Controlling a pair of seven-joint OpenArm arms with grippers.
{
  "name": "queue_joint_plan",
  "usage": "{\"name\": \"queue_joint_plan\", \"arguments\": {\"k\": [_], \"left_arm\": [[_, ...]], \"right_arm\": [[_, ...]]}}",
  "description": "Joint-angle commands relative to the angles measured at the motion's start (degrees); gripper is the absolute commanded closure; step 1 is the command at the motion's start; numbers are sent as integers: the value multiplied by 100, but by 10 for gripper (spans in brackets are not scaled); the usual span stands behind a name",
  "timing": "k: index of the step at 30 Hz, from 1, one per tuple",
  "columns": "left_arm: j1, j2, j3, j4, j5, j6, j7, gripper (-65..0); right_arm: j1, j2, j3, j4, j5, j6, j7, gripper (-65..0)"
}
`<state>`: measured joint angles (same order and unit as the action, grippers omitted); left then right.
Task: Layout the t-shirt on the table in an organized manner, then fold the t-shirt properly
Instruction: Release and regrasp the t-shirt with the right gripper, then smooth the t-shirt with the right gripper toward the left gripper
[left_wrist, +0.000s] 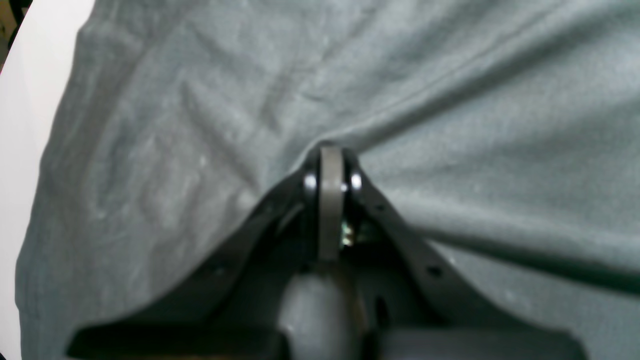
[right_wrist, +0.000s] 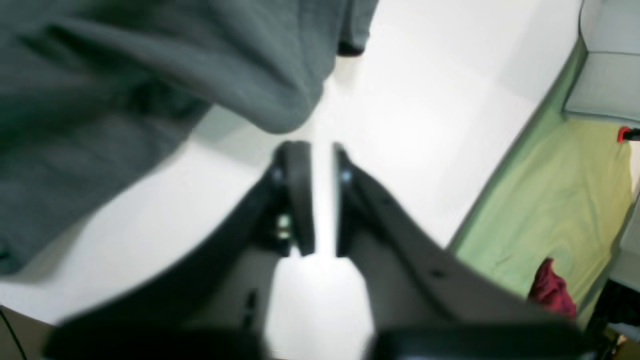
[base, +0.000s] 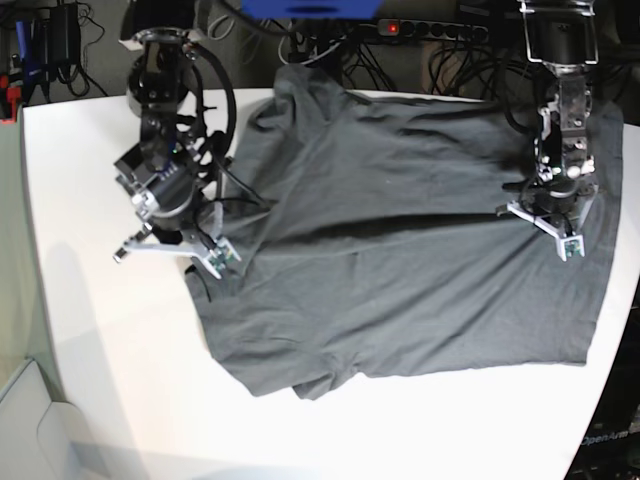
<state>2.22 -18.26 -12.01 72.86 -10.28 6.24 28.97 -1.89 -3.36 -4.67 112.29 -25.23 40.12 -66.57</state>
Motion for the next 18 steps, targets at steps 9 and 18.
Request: {"name": "queue_joint_plan", "arguments": {"k": [9,18], "left_arm": [[20,-42,1,24,-13,5,193,-1],[20,-42,-25,24,-13,5,184,-1]], "right_arm": [[-615,-564,-654,-236,5,-12,375,0],[-580,-564,-619,-1414,5,-12,841,0]]}}
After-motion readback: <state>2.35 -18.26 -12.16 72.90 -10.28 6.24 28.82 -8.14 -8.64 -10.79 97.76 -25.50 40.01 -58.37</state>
